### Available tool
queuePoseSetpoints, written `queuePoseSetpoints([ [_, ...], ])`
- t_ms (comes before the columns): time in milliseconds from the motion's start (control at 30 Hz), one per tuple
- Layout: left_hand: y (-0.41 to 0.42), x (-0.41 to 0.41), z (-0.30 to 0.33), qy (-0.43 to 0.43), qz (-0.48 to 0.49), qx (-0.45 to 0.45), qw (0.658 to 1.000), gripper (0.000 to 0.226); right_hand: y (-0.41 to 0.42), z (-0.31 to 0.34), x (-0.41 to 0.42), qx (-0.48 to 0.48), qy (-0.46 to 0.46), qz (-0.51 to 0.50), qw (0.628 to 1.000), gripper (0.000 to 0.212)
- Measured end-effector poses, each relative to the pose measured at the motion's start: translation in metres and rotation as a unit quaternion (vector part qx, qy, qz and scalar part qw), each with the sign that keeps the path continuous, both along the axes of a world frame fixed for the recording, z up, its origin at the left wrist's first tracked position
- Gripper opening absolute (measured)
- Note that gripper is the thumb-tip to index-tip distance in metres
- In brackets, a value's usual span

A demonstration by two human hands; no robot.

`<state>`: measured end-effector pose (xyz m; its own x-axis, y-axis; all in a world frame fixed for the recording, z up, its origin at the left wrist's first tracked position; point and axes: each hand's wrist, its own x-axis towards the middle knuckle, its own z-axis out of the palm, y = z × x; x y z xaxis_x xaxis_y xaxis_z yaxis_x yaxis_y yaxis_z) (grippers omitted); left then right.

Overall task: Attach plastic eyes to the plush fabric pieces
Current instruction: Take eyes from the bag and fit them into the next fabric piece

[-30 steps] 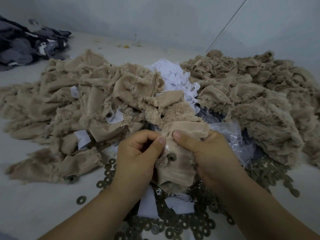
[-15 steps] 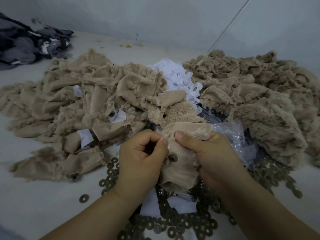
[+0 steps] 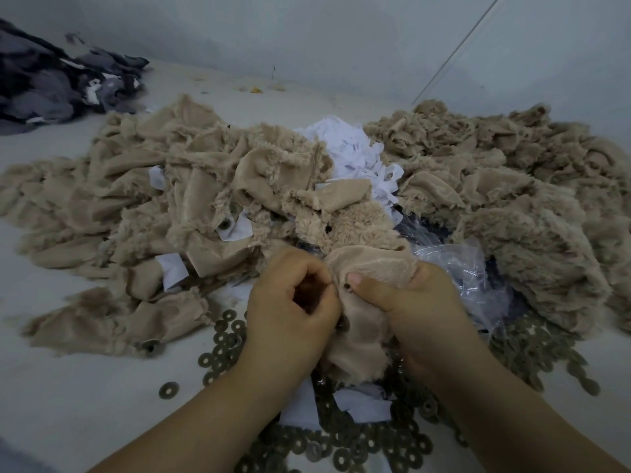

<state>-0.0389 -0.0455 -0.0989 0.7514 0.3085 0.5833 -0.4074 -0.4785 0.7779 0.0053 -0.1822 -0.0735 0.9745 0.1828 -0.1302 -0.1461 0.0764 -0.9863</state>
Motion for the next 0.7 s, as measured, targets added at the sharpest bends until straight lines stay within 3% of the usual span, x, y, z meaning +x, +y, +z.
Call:
queuePoseSetpoints([
  [167,-0.003,0.001,-0.002,-0.12,-0.034,0.175,0.977,0.018,-0.002,0.004,0.002,0.026,0.035,0.008,0.999,0.024],
  [333,-0.002,0.002,-0.008,-0.131,-0.025,0.209,0.969,0.018,-0.007,0.009,0.007,0.062,0.079,0.02,0.995,0.015],
  [467,0.002,0.003,-0.009,-0.122,-0.023,0.218,0.968,0.017,-0.008,0.012,0.006,0.011,0.063,0.024,0.998,0.016],
  [600,0.008,0.0,-0.007,-0.099,-0.029,0.202,0.974,0.02,-0.009,0.02,0.003,-0.091,-0.006,0.056,0.994,0.016],
  [667,0.01,-0.001,-0.007,-0.094,-0.021,0.207,0.974,0.021,-0.013,0.029,0.003,-0.23,-0.097,0.066,0.966,0.01],
  [700,0.012,-0.001,-0.006,-0.09,-0.017,0.213,0.973,0.021,-0.017,0.034,0.004,-0.324,-0.147,0.062,0.933,0.004],
])
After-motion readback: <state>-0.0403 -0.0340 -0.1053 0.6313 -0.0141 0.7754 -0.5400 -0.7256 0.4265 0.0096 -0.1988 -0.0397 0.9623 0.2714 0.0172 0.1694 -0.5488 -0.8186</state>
